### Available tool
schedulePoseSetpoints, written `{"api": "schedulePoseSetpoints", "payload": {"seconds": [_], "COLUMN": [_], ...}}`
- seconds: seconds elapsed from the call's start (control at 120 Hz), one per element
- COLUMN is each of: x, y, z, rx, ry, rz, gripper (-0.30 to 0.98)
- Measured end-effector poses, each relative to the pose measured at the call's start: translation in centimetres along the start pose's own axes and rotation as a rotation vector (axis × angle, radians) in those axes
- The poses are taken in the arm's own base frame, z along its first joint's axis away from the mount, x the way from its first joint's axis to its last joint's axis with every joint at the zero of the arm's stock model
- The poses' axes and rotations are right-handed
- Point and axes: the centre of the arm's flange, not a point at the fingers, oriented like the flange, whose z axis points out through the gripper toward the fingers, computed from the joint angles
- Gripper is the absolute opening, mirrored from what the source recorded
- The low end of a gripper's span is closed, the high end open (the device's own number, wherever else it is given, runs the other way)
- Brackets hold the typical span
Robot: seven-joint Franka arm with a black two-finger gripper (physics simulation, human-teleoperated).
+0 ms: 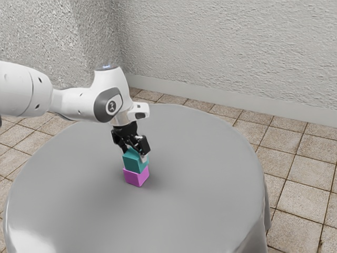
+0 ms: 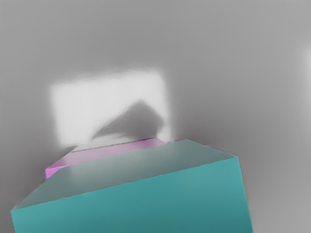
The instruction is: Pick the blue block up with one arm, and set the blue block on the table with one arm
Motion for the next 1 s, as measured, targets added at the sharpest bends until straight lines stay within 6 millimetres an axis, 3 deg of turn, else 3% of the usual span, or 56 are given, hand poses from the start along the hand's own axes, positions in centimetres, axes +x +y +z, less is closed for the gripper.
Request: {"api": "schedulePoseSetpoints", "payload": {"seconds": [0.308, 0.542, 0.725, 0.883, 1.0], "x": [0.1, 0.1, -0.1, -1.4, -2.4], "y": [0.0, 0.0, -0.1, -4.7, -8.3], "z": [0.0, -0.3, -2.9, -6.4, -6.4], "rx": [0.004, 0.010, 0.023, 0.075, 0.128], "ry": [0.007, 0.013, 0.043, 0.064, 0.038], "rz": [-0.014, -0.025, -0.026, -0.084, -0.128], "gripper": [0.46, 0.40, 0.39, 0.39, 0.39]}}
